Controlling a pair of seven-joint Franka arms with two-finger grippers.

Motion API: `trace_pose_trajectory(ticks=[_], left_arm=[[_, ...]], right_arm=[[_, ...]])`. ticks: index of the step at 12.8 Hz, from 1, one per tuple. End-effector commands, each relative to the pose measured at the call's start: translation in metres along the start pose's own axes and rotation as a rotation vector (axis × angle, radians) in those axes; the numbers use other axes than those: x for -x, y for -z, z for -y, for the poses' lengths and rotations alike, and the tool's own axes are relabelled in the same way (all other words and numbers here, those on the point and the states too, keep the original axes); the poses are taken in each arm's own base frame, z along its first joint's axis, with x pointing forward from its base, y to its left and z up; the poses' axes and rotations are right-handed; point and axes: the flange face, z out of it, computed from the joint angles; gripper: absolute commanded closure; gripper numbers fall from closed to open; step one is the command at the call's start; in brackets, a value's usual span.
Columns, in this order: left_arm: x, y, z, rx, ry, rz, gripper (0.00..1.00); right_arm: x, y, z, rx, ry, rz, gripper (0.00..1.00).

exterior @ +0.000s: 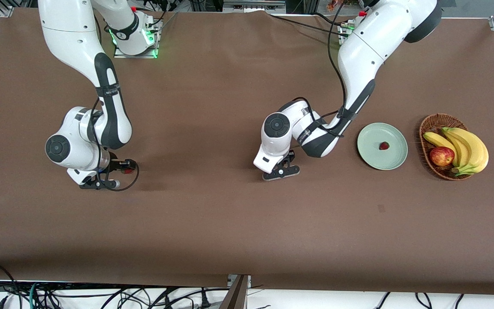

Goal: Collect all strawberries into plate
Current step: 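Grasp the second strawberry with the left gripper while the right grasps the third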

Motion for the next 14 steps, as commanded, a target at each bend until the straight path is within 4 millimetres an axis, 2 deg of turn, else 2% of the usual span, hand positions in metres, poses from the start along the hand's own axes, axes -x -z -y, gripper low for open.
trace_pose_trajectory(ticks=[1,3,5,7,8,9,10,11,13,14], left_arm=[[-0.008,0.009,0.001,-0.006,0.022,-0.025,0.91],[-0.010,0.008,0.005,-0.013,0.021,-0.022,0.95],[-0.025,0.016,0.021,-0.023,0.041,-0.014,0.96],[-0.026,0.025,0.023,-0.009,0.032,0.009,0.93],[-0.022,0.022,0.020,-0.011,0.024,0.013,0.67],[-0.018,0.021,0.016,-0.011,0.025,0.014,0.30],[-0.017,0.019,0.015,-0.008,0.033,0.016,0.15],[-0.012,0.015,0.011,-0.001,0.059,0.035,0.08],[0.008,0.008,-0.002,0.008,0.092,0.075,0.08],[0.008,0.008,-0.001,0.004,0.099,0.078,0.08]], right_arm=[[0.002,-0.001,-0.003,-0.020,0.029,-0.015,0.44],[0.002,-0.001,-0.004,-0.022,0.033,-0.015,0.59],[0.001,0.000,-0.003,-0.023,0.037,-0.016,0.78],[0.000,0.007,0.002,-0.030,0.041,-0.017,0.82],[-0.001,0.014,0.004,-0.035,0.042,-0.028,0.84],[-0.004,0.028,0.011,-0.050,0.043,-0.039,0.84],[-0.009,0.046,0.028,-0.072,0.026,-0.032,0.84],[-0.013,0.062,0.051,-0.090,-0.014,-0.008,0.84],[-0.020,0.111,0.118,-0.119,-0.119,0.018,0.84],[-0.018,0.129,0.156,-0.123,-0.173,0.015,0.84]])
